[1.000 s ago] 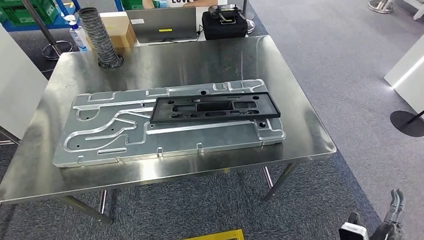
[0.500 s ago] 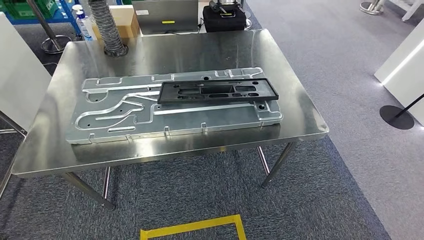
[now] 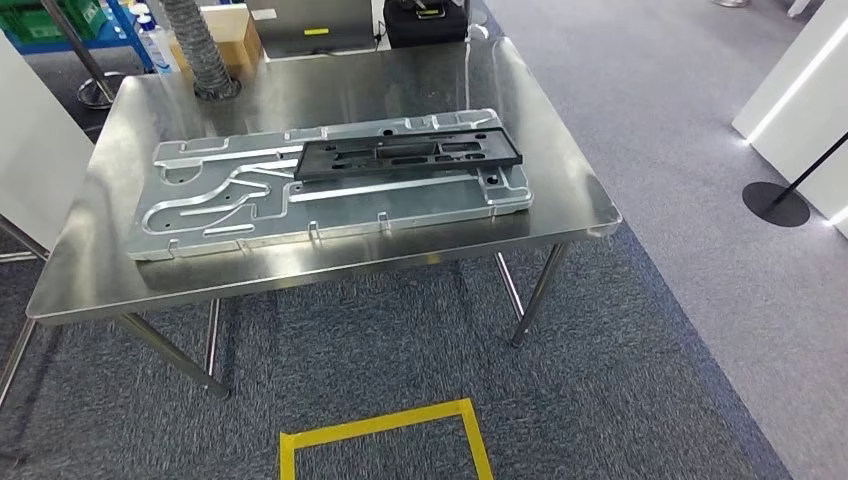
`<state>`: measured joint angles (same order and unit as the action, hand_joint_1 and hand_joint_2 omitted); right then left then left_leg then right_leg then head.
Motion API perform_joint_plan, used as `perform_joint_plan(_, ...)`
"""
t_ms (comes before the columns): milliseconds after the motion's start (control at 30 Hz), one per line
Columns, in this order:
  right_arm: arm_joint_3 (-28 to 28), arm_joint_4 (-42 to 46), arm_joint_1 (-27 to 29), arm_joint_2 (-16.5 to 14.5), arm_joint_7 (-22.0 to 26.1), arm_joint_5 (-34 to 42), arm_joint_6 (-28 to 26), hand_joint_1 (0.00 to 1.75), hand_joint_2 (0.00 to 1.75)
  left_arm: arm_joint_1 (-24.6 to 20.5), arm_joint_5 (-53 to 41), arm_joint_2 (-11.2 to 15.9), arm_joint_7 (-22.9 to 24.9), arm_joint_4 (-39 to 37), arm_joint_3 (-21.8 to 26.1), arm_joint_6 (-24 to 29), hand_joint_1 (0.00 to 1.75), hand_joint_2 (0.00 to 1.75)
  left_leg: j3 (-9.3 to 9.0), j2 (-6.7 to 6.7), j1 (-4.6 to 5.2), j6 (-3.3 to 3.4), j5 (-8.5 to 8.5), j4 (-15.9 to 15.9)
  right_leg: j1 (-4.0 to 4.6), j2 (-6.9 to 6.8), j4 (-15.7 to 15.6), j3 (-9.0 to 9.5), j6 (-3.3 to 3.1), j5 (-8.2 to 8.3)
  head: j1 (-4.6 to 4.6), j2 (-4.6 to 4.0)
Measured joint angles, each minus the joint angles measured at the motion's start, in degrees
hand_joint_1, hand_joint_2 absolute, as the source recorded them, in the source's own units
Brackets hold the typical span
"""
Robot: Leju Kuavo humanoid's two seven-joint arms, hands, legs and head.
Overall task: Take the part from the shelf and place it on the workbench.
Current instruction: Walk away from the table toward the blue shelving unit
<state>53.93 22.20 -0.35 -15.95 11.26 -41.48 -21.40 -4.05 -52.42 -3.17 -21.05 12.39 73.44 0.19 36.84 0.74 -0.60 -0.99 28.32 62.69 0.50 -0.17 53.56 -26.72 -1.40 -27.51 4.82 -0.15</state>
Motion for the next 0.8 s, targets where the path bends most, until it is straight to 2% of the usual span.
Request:
perform_joint_plan(33,-0.1,-0.5,0.0,0.3,-0.2,-0.1,0.4,0.00,0.00,0.0,-0.1,0.0,0.0,0.0,0.0,0.0,0.00,0.00,0.95,-0.11,-0.07,-0.16,2.95,3.8,0.07,0.02,0.2,-0.87,-0.18,0.59,0.00,0.00)
perform_joint_plan(67,-0.3,-1.0,0.0,0.7,-0.3,-0.3,0.8,0.00,0.00,0.1,-0.1,0.0,0.1,0.0,-0.1,0.1,0.00,0.00,1.66,-0.13,-0.15,-0.33,4.87,7.5,0.14,0.02,0.4,-1.79,-0.22,1.16,0.01,0.00)
perform_joint_plan(100,-0.5,-1.4,-0.1,1.3,-0.2,-0.6,1.4,0.00,0.00,0.0,-0.2,-0.1,0.1,0.0,-0.1,0.1,0.00,0.00,1.78,-0.13,-0.20,-0.47,5.35,10.1,0.19,0.01,0.6,-2.76,-0.19,1.73,0.01,0.00)
perform_joint_plan(133,-0.7,-1.8,-0.1,1.9,0.0,-0.8,2.0,0.00,0.00,0.0,-0.2,-0.1,0.1,0.0,-0.1,0.2,0.00,0.00,1.04,-0.13,-0.26,-0.57,4.44,10.8,0.20,0.02,0.9,-3.81,-0.09,2.27,0.00,0.00)
perform_joint_plan(167,-1.0,-2.2,-0.2,2.6,0.2,-1.0,2.6,0.00,0.00,0.0,-0.2,-0.1,0.1,0.0,-0.1,0.3,0.00,0.00,-0.64,-0.14,-0.33,-0.61,2.81,9.6,0.18,0.04,1.3,-4.89,0.06,2.76,0.01,0.00)
perform_joint_plan(200,-1.2,-2.7,-0.3,3.3,0.4,-1.1,3.2,0.00,0.00,0.0,-0.2,-0.1,0.1,0.0,-0.2,0.3,0.00,0.00,-3.27,-0.15,-0.42,-0.62,1.29,6.4,0.15,0.06,1.8,-5.90,0.28,3.20,0.01,0.00)
perform_joint_plan(233,-1.4,-3.1,-0.3,4.1,0.6,-1.3,3.7,0.00,0.00,-0.1,-0.3,-0.1,0.0,0.0,-0.2,0.3,0.00,0.00,-6.38,-0.19,-0.43,-0.58,0.74,2.1,0.17,0.09,2.3,-6.83,0.55,3.57,0.01,0.00)
perform_joint_plan(267,-1.7,-3.5,-0.3,4.8,0.8,-1.6,4.1,0.00,0.00,-0.2,-0.3,-0.1,0.0,0.0,-0.3,0.3,0.00,0.00,-9.06,-0.28,-0.34,-0.39,0.96,-2.1,0.17,0.07,2.7,-7.54,0.85,3.96,0.01,0.00)
perform_joint_plan(300,-2.0,-3.9,-0.4,5.6,1.1,-1.7,4.4,0.00,0.00,-0.3,-0.5,-0.2,-0.1,0.0,-0.3,0.2,0.00,0.00,-10.80,-0.36,-0.21,-0.17,1.46,-5.2,0.17,0.04,3.0,-8.03,1.13,4.41,0.00,0.00)
perform_joint_plan(333,-2.2,-4.3,-0.4,6.3,1.4,-1.9,4.8,0.00,0.00,-0.3,-0.8,-0.2,-0.2,0.0,-0.4,0.1,0.00,0.00,-11.52,-0.43,0.05,0.12,1.91,-6.9,0.10,0.00,3.1,-8.35,1.41,4.90,-0.01,0.00)
perform_joint_plan(400,-2.5,-5.0,-0.4,7.3,2.1,-1.9,5.3,0.00,0.00,-0.2,-1.5,-0.4,-0.2,0.0,-0.6,0.0,0.00,0.00,-11.03,-0.31,0.21,1.02,1.27,-7.5,-0.13,0.09,3.1,-8.70,2.03,5.41,-0.01,0.00)
perform_joint_plan(433,-2.5,-5.3,-0.5,7.5,2.5,-1.9,5.6,0.00,0.00,-0.2,-1.8,-0.5,-0.2,0.0,-0.8,-0.1,0.00,0.00,-10.72,-0.17,0.20,1.58,0.79,-7.7,-0.24,0.17,3.9,-9.07,2.38,4.47,-0.01,0.00)
perform_joint_plan(467,-2.6,-5.5,-0.5,7.6,2.8,-1.9,5.8,0.00,0.00,-0.3,-2.1,-0.5,-0.3,0.0,-1.0,-0.2,0.00,0.00,-10.32,-0.04,0.10,2.15,0.26,-7.8,-0.32,0.25,5.6,-9.71,2.71,2.58,-0.01,0.00)
perform_joint_plan(500,-2.6,-5.6,-0.5,7.6,3.0,-1.9,6.0,0.00,0.00,-0.4,-2.3,-0.6,-0.3,0.0,-1.3,-0.3,0.00,0.00,-9.84,0.07,0.07,2.55,-0.24,-7.8,-0.47,0.29,8.6,-10.65,2.98,-0.13,-0.01,0.00)
perform_joint_plan(533,-2.7,-5.8,-0.5,7.6,3.1,-1.9,6.2,0.00,0.00,-0.4,-2.5,-0.6,-0.3,0.0,-1.5,-0.4,0.00,0.00,-9.23,0.10,0.12,2.78,-0.72,-7.7,-0.55,0.28,12.5,-11.76,3.24,-2.95,-0.01,0.00)
perform_joint_plan(567,-2.7,-5.9,-0.6,7.6,3.2,-2.0,6.3,0.00,0.00,-0.4,-2.6,-0.6,-0.3,0.0,-1.7,-0.5,0.00,0.00,-8.58,0.14,0.15,2.84,-1.17,-7.6,-0.65,0.28,16.3,-12.68,3.43,-5.00,-0.01,0.00)
perform_joint_plan(600,-2.8,-6.1,-0.6,7.6,3.2,-2.0,6.4,0.00,0.00,-0.4,-2.8,-0.6,-0.3,0.0,-1.8,-0.5,0.00,0.00,-7.88,0.17,0.18,2.79,-1.60,-7.4,-0.75,0.27,19.0,-13.04,3.57,-5.93,-0.01,0.00)
perform_joint_plan(633,-2.9,-6.2,-0.6,7.6,3.2,-2.0,6.5,0.00,0.00,-0.4,-2.9,-0.6,-0.4,0.0,-1.9,-0.6,0.00,0.00,-7.14,0.20,0.19,2.70,-1.98,-7.2,-0.83,0.26,19.8,-12.41,3.64,-5.61,-0.01,0.00)
perform_joint_plan(667,-3.0,-6.4,-0.6,7.5,3.2,-2.0,6.5,0.00,0.00,-0.4,-3.0,-0.7,-0.4,0.0,-2.0,-0.6,0.00,0.00,-6.41,0.22,0.17,2.58,-2.29,-6.8,-0.90,0.24,18.1,-10.63,3.62,-4.31,-0.01,0.00)
perform_joint_plan(700,-3.0,-6.4,-0.6,7.5,3.2,-2.1,6.5,0.00,0.00,-0.4,-3.1,-0.7,-0.4,0.0,-2.2,-0.6,0.00,0.00,-5.75,0.21,0.16,2.43,-2.54,-6.5,-0.94,0.23,14.4,-7.84,3.53,-2.75,-0.01,0.00)
perform_joint_plan(733,-3.1,-6.5,-0.7,7.5,3.2,-2.1,6.5,0.00,0.00,-0.4,-3.2,-0.8,-0.4,0.0,-2.3,-0.7,0.00,0.00,-5.18,0.20,0.18,2.23,-2.77,-6.1,-0.89,0.23,9.8,-4.77,3.35,-1.92,-0.01,0.00)
perform_joint_plan(767,-3.2,-6.5,-0.8,7.5,3.2,-2.2,6.5,0.00,0.00,-0.4,-3.3,-0.8,-0.4,0.0,-2.5,-0.7,0.00,0.00,-4.75,0.20,0.22,1.97,-2.99,-5.8,-0.77,0.26,5.9,-2.29,3.11,-1.56,-0.01,0.00)
perform_joint_plan(800,-3.3,-6.5,-0.9,7.5,3.2,-2.4,6.5,0.00,0.00,-0.4,-3.3,-0.8,-0.4,0.0,-2.6,-0.7,0.00,0.00,-4.50,0.21,0.25,1.66,-3.26,-5.6,-0.60,0.29,3.3,-0.79,2.84,-1.59,-0.01,0.00)
